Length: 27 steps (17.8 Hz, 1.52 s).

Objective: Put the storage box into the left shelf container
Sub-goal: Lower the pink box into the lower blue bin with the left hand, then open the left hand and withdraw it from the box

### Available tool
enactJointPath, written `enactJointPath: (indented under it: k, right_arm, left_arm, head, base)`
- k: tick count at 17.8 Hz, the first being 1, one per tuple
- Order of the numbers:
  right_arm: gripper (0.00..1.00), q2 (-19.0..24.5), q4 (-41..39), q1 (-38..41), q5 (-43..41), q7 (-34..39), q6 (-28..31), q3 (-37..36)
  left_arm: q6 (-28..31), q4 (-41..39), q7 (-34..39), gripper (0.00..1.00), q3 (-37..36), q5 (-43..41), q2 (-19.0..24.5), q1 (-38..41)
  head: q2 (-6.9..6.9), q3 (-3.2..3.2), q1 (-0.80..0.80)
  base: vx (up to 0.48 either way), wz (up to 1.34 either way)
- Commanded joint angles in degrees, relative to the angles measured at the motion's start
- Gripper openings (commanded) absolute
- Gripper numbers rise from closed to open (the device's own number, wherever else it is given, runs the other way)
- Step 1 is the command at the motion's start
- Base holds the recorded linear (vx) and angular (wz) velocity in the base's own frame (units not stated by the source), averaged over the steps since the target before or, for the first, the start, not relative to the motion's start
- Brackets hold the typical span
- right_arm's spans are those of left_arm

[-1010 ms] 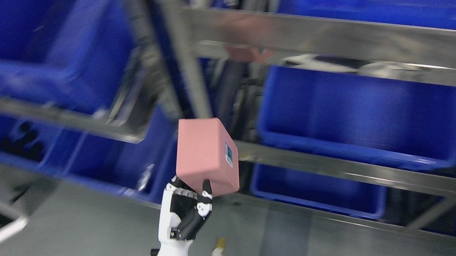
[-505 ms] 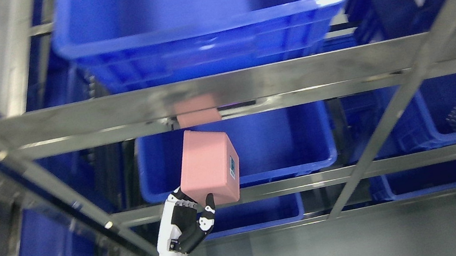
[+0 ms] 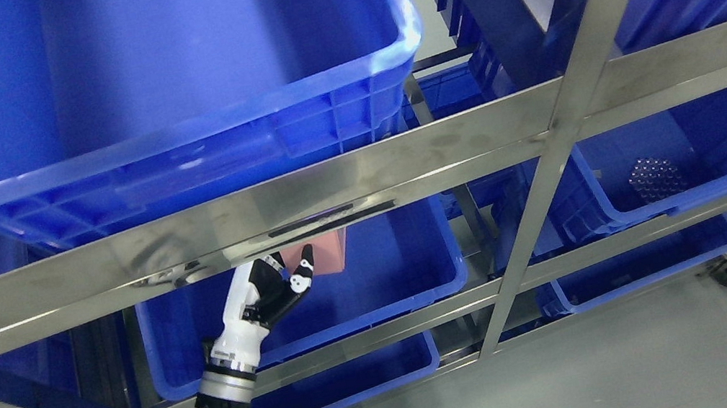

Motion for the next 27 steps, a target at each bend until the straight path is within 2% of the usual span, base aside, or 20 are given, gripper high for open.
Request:
enactJointPath:
  k: [1,3,4,6,7,9,12,13,14,17,20,23,27]
  right_arm:
    - [1.0,-1.0,-1.0,0.53,0.09,0.04,0.21,-0.26]
    - [1.0,-1.0,-1.0,0.53,0.09,0.04,0.21,-0.26]
    - [1.0,-1.0,-1.0,0.53,0.09,0.04,0.21,-0.26]
    - [1.0,-1.0,-1.0,0.53,0.09,0.04,0.21,-0.26]
    - [1.0,-1.0,-1.0,0.53,0.09,0.04,0.21,-0.26]
    - [1.0,-1.0,-1.0,0.53,0.09,0.04,0.21,-0.26]
    - [1.0,-1.0,-1.0,0.53,0.09,0.04,0.21,-0.26]
    - [1.0,-1.0,-1.0,0.53,0.09,0.04,0.21,-0.26]
    - [1.0,-1.0,-1.0,0.53,0.09,0.04,0.21,-0.26]
    - [1.0,-1.0,-1.0,0.53,0.09,0.04,0.21,-0.26]
    - [1.0,-1.0,-1.0,0.53,0.09,0.04,0.21,-0.26]
    - [1.0,-1.0,-1.0,0.53,0.09,0.04,0.21,-0.26]
    - [1.0,-1.0,-1.0,0.53,0.09,0.04,0.21,-0.26]
  left_arm:
    - [1.08,15.16,0.2,0.36,5.85,-9.75,-1.77,-6.28]
    - [1.17,14.47,0.46,0.66,5.85,-11.09,-3.0,-6.1]
    - [1.08,13.59,0.55,0.77,6.02,-11.09,-3.24,-6.02]
    - [0.82,7.47,0.64,0.94,6.64,-10.65,-3.24,-5.58]
    - [0.82,4.74,0.55,0.99,6.29,-9.78,-3.24,-5.31]
    - [0.73,-1.23,0.46,0.99,6.11,-6.71,-3.24,-3.65]
    - [0.47,-10.98,0.64,1.0,6.55,-6.61,-3.24,1.61]
    - [-1.36,-13.37,1.6,1.0,6.9,-6.43,-3.24,3.72]
    - [-6.6,-13.57,4.48,1.0,7.69,-6.43,-3.24,6.35]
    - [-9.46,-13.57,12.3,1.0,11.19,-6.52,-3.24,11.46]
    - [-11.92,-13.57,11.72,1.0,13.85,-6.52,-3.24,14.8]
    - [-13.51,-13.66,7.42,1.0,14.2,-6.43,-3.1,18.5]
    - [-11.5,-13.57,7.32,1.0,19.64,-6.52,-2.92,19.21]
  head:
    - [0.0,0.0,0.0]
    - [-0.01,0.0,0.0]
    - [-0.01,0.0,0.0]
    - [-0.01,0.0,0.0]
    - [-0.01,0.0,0.0]
    - [-0.01,0.0,0.0]
    - [-0.01,0.0,0.0]
    - [-0.01,0.0,0.0]
    - [-0.01,0.0,0.0]
    - [-0.01,0.0,0.0]
    - [-0.01,0.0,0.0]
    - [-0.01,0.0,0.0]
    - [-0.01,0.0,0.0]
  base:
    - [0.041,-0.17]
    - [0.022,-0.08]
    - [0.0,0.0]
    - [-0.009,0.06]
    - [-0.018,0.06]
    - [-0.016,0.05]
    - [-0.009,0.03]
    - [0.0,0.0]
    - [0.0,0.0]
    - [0.0,0.0]
    - [0.0,0.0]
    - [0.0,0.0]
    - [0.0,0.0]
